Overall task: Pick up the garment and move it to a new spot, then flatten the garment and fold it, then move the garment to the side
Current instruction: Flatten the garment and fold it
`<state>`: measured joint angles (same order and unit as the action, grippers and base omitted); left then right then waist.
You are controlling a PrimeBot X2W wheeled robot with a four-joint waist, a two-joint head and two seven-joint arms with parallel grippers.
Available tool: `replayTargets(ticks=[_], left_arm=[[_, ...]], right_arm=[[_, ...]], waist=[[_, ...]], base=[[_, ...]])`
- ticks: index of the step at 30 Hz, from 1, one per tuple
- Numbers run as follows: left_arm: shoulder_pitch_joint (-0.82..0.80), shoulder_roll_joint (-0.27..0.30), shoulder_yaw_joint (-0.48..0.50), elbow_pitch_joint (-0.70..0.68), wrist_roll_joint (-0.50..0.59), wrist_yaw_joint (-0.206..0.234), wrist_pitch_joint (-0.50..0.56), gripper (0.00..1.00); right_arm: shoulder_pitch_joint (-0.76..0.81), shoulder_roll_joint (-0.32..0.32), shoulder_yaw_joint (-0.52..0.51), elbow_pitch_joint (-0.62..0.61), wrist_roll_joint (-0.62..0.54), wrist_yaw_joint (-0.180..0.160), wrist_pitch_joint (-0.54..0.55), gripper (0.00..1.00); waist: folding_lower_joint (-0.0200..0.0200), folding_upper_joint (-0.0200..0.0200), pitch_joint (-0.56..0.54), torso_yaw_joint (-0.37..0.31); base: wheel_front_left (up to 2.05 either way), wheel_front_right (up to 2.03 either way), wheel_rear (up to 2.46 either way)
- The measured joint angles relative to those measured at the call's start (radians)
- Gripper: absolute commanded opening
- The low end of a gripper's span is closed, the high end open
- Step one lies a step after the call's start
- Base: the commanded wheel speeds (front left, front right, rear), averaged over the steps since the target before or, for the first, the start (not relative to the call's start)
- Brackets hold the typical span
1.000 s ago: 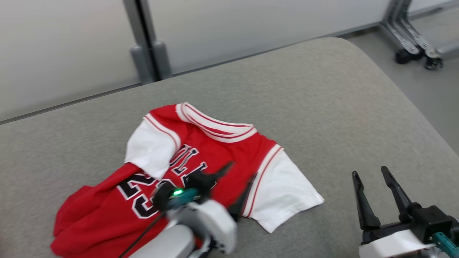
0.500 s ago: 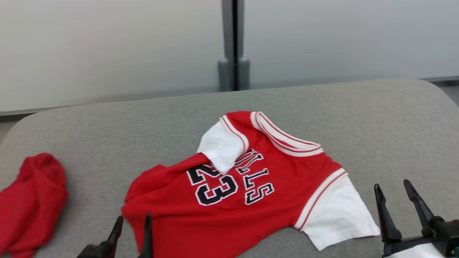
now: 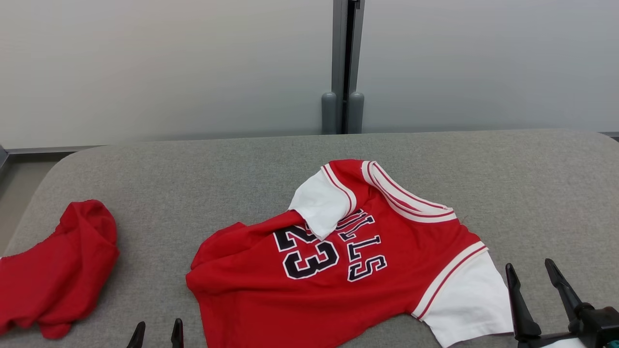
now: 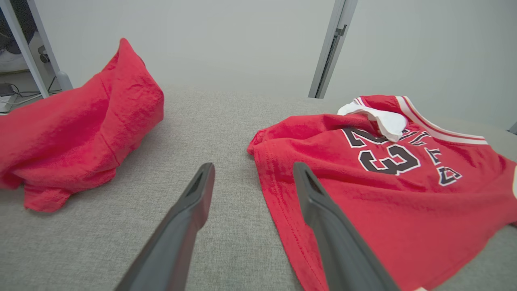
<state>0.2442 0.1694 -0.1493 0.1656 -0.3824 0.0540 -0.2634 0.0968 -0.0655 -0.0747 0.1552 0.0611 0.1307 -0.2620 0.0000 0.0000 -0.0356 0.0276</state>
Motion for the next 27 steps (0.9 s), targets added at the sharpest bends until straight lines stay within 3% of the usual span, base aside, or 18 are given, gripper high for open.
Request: replayTargets(ticks=[6,9,14,18,27], left_arm=[[0.012,-0.046,0.049,-0.002,0.069,-0.044,0.000,1.00],[0.043,-0.057,0.032,0.023,0.063,-0.063,0.008,1.00],[0.079,-0.059,-0.003,0.042,0.017,-0.072,0.211,1.00],[0.081,-0.068,-0.009,-0.022,-0.043,-0.071,0.332,1.00],[0.125,-0.078,-0.031,-0.138,-0.166,-0.098,0.503,1.00]], right_arm=[[-0.010,0.000,0.014,0.015,0.008,0.000,0.000,1.00],[-0.027,-0.017,0.026,0.088,-0.004,0.000,-0.002,1.00],[-0.081,-0.060,0.038,0.277,-0.010,0.000,0.035,1.00],[-0.117,-0.078,0.008,0.388,-0.019,0.000,0.082,1.00],[-0.169,-0.087,0.036,0.518,-0.006,0.000,0.107,1.00]], waist=[[0.0000,0.0000,0.001,-0.007],[0.0000,0.0000,0.007,-0.014],[0.0000,0.0000,0.018,-0.009],[0.0000,0.0000,0.030,0.005],[0.0000,0.0000,0.066,0.013]], base=[[0.00,0.00,0.00],[0.00,0.00,0.00],[0.00,0.00,0.00],[0.00,0.00,0.00],[0.00,0.00,0.00]])
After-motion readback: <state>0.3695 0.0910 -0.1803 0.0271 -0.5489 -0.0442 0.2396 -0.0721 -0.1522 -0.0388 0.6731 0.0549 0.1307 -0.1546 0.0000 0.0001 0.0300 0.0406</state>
